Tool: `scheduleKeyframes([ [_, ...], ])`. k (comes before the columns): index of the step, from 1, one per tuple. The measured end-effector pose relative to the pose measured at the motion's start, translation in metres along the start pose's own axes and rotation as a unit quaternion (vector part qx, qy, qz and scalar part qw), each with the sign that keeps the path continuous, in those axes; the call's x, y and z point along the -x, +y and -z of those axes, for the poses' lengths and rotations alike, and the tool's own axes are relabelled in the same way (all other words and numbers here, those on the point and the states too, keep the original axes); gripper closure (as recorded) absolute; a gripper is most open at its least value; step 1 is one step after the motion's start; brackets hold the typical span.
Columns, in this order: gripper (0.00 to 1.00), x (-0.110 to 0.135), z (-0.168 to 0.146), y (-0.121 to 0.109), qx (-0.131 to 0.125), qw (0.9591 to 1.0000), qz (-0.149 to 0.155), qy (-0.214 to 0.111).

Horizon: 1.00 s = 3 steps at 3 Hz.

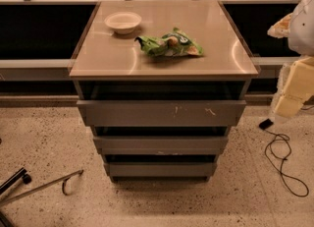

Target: Open bottom drawer

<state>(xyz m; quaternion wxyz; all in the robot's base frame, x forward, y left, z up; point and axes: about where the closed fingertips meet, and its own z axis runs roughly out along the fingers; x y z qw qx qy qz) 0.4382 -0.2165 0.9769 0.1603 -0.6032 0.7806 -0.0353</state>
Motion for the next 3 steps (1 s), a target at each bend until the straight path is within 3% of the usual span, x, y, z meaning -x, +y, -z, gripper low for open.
scheduleKeyframes([
  [1, 0.0, 0.0, 0.0, 0.0, -0.003, 1.0, -0.001, -0.002],
  [2, 0.0, -0.008, -0.031, 0.004, 0.001, 0.9998, -0.01, -0.015],
  [3, 0.0, -0.034, -0.116, 0.032, 0.03, 0.9978, -0.045, -0.038],
])
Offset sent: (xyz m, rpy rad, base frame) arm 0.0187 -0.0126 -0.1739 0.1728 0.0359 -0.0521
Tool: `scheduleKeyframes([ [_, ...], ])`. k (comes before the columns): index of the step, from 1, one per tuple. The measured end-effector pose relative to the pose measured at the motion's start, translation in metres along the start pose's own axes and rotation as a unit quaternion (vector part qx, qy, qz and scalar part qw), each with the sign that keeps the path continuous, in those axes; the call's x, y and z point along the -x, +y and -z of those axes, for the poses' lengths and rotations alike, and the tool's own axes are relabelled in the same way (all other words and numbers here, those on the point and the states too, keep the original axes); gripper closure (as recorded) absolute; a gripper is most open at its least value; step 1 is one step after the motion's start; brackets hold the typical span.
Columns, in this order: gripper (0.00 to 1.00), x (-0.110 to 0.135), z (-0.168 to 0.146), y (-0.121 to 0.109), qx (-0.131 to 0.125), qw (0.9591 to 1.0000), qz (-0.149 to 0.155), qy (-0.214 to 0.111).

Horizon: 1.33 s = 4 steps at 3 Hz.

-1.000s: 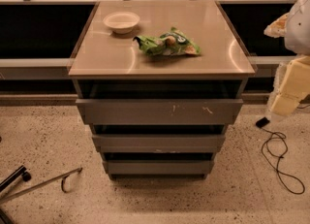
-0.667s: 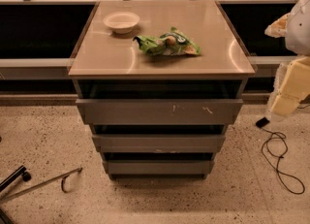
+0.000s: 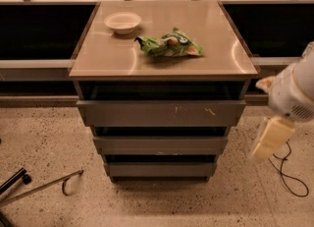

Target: Open bottom drawer

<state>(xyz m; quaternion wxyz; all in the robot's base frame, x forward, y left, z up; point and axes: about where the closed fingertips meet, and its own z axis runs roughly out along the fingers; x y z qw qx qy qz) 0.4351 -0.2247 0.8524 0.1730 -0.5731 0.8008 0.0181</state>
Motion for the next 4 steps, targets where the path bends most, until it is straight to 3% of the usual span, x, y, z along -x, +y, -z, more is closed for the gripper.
scheduleKeyframes([
  [1, 0.0, -0.029, -0.098, 0.02, 0.039, 0.9985, -0.034, -0.02],
  [2, 0.0, -0.041, -0.158, 0.027, 0.07, 0.9949, -0.055, -0.048],
  [3, 0.0, -0.041, -0.158, 0.027, 0.07, 0.9949, -0.055, -0.048],
  [4, 0.0, -0.052, -0.192, 0.041, 0.075, 0.9935, -0.055, -0.066],
])
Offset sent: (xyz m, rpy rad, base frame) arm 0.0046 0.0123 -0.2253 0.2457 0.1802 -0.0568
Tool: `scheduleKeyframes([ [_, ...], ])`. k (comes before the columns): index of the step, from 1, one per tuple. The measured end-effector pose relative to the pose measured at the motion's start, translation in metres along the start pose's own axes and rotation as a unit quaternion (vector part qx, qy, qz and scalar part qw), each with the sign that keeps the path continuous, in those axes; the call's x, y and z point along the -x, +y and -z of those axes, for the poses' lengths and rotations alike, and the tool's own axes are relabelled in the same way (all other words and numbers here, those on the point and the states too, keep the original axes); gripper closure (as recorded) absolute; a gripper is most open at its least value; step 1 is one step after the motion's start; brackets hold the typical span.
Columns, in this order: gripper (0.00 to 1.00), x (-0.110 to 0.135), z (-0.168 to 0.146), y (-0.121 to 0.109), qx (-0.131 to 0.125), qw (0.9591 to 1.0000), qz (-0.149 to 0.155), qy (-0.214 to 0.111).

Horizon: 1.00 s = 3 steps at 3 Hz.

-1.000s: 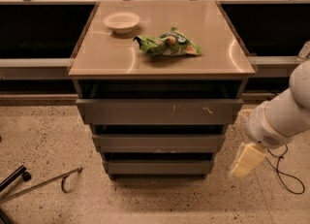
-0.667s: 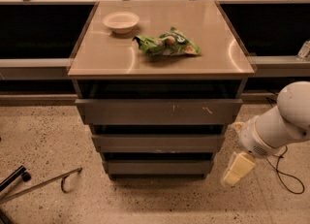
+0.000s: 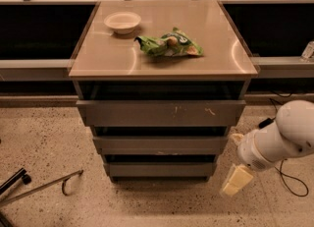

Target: Open bottom drawer

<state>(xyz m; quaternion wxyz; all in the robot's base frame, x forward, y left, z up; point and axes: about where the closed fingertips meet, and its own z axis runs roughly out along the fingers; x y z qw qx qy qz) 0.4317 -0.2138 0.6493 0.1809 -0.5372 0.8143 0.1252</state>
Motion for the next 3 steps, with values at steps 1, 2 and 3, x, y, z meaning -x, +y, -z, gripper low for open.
scheduleKeyframes([
  [1, 0.0, -0.027, -0.082, 0.018, 0.026, 0.9992, 0.012, -0.028],
  [2, 0.0, -0.047, -0.161, 0.031, 0.066, 0.9963, 0.03, -0.046],
  [3, 0.0, -0.054, -0.221, 0.035, 0.097, 0.9935, 0.042, -0.042],
])
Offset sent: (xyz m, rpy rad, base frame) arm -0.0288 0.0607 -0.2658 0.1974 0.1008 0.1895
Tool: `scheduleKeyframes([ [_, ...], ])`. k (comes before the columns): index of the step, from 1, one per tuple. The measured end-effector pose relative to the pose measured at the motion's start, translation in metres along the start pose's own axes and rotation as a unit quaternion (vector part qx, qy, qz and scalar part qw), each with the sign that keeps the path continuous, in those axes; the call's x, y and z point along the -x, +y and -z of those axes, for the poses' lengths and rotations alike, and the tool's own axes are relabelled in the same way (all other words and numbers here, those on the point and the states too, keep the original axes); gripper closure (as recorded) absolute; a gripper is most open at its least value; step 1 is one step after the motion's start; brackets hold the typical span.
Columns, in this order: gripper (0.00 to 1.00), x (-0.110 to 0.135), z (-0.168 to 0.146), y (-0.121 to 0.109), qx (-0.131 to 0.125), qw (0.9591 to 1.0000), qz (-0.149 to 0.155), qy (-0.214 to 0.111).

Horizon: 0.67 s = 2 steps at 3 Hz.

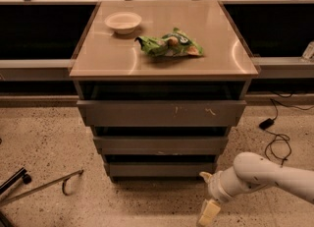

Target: Open bottom drawer

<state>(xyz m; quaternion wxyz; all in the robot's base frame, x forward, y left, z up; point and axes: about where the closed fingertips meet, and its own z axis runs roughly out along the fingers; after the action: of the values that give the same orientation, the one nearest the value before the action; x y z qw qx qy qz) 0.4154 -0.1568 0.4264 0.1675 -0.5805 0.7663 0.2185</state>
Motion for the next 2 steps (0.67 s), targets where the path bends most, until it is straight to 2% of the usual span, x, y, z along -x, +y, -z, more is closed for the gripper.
scheduleKeyframes([
  [1, 0.0, 0.0, 0.0, 0.0, 0.0, 1.0, 0.0, 0.0],
  [2, 0.0, -0.002, -0.014, -0.008, -0.009, 0.9999, 0.0, -0.008],
])
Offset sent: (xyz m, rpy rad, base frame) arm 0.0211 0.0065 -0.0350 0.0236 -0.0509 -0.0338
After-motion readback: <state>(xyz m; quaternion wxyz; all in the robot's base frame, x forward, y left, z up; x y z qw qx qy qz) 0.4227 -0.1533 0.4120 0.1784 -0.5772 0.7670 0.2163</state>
